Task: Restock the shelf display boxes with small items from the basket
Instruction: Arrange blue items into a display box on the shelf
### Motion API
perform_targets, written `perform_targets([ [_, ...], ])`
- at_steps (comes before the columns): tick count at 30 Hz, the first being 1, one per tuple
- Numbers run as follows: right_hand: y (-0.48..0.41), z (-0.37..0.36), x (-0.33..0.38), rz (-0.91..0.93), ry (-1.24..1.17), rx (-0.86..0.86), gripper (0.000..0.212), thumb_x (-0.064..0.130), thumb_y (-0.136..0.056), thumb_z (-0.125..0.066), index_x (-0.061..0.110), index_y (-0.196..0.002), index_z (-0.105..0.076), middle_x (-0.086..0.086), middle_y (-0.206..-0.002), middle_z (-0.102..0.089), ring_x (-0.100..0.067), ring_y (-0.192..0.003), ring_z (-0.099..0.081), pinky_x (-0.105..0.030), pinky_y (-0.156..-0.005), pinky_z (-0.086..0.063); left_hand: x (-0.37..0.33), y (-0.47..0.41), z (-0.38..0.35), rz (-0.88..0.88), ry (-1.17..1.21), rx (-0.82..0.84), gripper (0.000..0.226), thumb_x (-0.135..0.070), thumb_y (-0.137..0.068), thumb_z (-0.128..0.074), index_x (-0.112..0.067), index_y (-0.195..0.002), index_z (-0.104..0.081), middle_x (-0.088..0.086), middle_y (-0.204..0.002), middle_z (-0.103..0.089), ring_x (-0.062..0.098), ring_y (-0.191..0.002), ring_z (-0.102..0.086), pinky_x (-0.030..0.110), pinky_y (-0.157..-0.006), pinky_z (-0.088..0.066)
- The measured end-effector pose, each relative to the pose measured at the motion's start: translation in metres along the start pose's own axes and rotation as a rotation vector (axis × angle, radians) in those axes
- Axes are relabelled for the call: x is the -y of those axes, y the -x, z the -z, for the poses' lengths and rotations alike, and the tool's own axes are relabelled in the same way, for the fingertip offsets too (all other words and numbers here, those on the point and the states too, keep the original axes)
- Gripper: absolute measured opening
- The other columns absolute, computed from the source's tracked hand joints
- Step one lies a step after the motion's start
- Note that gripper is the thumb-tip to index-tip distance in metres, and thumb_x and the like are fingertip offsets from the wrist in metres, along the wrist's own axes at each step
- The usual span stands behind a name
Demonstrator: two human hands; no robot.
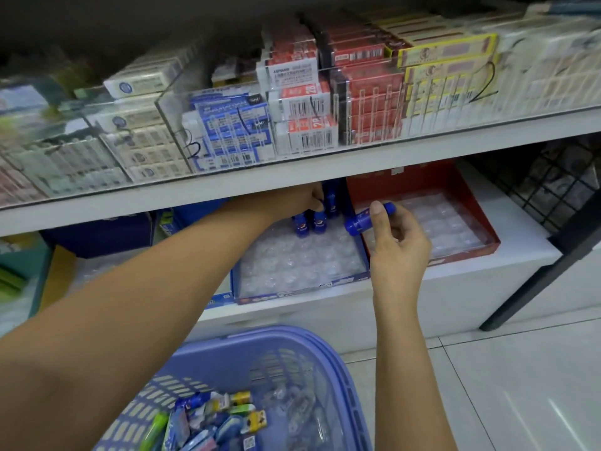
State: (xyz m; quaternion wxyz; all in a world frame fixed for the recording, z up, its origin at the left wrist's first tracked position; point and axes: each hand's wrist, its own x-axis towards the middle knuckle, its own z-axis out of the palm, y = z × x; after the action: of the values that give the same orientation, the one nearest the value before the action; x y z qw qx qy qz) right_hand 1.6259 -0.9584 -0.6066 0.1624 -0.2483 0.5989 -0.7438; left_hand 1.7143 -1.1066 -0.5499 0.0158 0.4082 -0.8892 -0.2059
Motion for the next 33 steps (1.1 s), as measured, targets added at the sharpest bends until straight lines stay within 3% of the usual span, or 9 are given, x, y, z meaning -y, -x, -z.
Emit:
perform_targets([
  [4,0.001,0.000,0.003,-0.070,-0.070,-0.019,0.017,0.037,-0.085,-0.065,0.024,-0.096,-0.061,0.010,-0.086,-0.066,0.006,-0.077,-0.061,-0.007,-0.071,-0.046,-0.002,0.002,0.002,0.003,-0.004,-0.004,0.029,-0.017,-0.091,-0.058,-0.005,-0.117,-0.062,0.009,-0.119,-0.061,0.017,-0.097,-0.053,0.022,-0.081,-0.036],
  [8,-0.002,0.004,0.010,-0.185,-0.213,0.045,0.004,0.033,-0.088,-0.063,0.032,-0.091,-0.064,0.007,-0.091,-0.070,-0.011,-0.092,-0.067,-0.028,-0.084,-0.055,0.000,0.017,0.001,0.027,0.043,-0.081,0.021,-0.024,-0.093,-0.057,-0.015,-0.111,-0.061,0.004,-0.113,-0.063,0.014,-0.094,-0.055,0.026,-0.085,-0.044],
  [10,-0.003,0.008,0.014,-0.195,-0.277,0.100,0.010,0.032,-0.092,-0.057,0.034,-0.095,-0.067,0.012,-0.091,-0.071,-0.004,-0.090,-0.067,-0.020,-0.077,-0.054,-0.008,0.029,-0.004,0.033,0.162,-0.172,0.016,-0.035,-0.093,-0.056,-0.022,-0.101,-0.061,-0.004,-0.102,-0.063,0.011,-0.090,-0.057,0.023,-0.082,-0.047],
  [13,-0.002,0.011,0.019,-0.195,-0.306,0.169,0.021,0.036,-0.093,-0.053,0.024,-0.104,-0.066,0.007,-0.082,-0.071,-0.004,-0.074,-0.067,-0.016,-0.065,-0.053,-0.030,0.049,-0.008,0.028,0.498,-0.170,0.020,-0.047,-0.087,-0.058,-0.031,-0.094,-0.068,-0.008,-0.089,-0.069,0.000,-0.069,-0.061,0.009,-0.055,-0.048],
  [16,0.000,0.011,0.025,-0.208,-0.267,0.162,0.032,0.042,-0.091,-0.054,0.011,-0.096,-0.062,-0.003,-0.072,-0.069,-0.008,-0.059,-0.064,-0.018,-0.055,-0.050,-0.045,0.062,-0.006,0.010,0.772,-0.118,0.013,-0.041,-0.082,-0.067,-0.033,-0.091,-0.071,-0.011,-0.082,-0.071,-0.004,-0.066,-0.063,0.013,-0.062,-0.050],
  [21,0.000,0.009,0.029,-0.271,-0.280,0.255,0.032,0.039,-0.093,-0.053,0.010,-0.082,-0.061,-0.004,-0.058,-0.064,-0.012,-0.052,-0.059,-0.021,-0.053,-0.050,-0.044,0.068,-0.004,-0.009,0.849,-0.089,0.017,-0.035,-0.078,-0.073,-0.032,-0.094,-0.073,-0.012,-0.092,-0.073,-0.001,-0.077,-0.064,0.016,-0.069,-0.049],
  [25,0.001,0.006,0.030,-0.336,-0.369,0.305,0.032,0.037,-0.094,-0.051,0.009,-0.085,-0.062,-0.004,-0.062,-0.068,-0.012,-0.051,-0.062,-0.018,-0.048,-0.049,-0.042,0.069,0.000,0.021,0.834,-0.055,0.017,-0.043,-0.072,-0.075,-0.033,-0.085,-0.074,0.002,-0.096,-0.072,0.013,-0.084,-0.061,0.036,-0.084,-0.045],
  [29,-0.002,0.009,0.030,-0.339,-0.348,0.375,0.024,0.033,-0.088,-0.061,0.010,-0.094,-0.063,-0.004,-0.084,-0.072,-0.016,-0.071,-0.071,-0.016,-0.062,-0.054,-0.039,0.062,0.004,0.031,0.915,-0.159,0.007,-0.025,-0.082,-0.071,-0.022,-0.084,-0.065,-0.002,-0.083,-0.068,0.011,-0.075,-0.063,0.024,-0.073,-0.056],
  [33,-0.005,0.013,0.025,-0.258,-0.235,0.388,0.015,0.020,-0.082,-0.070,0.016,-0.096,-0.065,-0.002,-0.089,-0.071,-0.012,-0.077,-0.071,-0.018,-0.069,-0.054,-0.036,0.059,0.006,-0.007,0.962,-0.112,0.006,-0.015,-0.085,-0.067,-0.014,-0.090,-0.064,0.002,-0.085,-0.067,0.009,-0.070,-0.065,0.020,-0.068,-0.057],
])
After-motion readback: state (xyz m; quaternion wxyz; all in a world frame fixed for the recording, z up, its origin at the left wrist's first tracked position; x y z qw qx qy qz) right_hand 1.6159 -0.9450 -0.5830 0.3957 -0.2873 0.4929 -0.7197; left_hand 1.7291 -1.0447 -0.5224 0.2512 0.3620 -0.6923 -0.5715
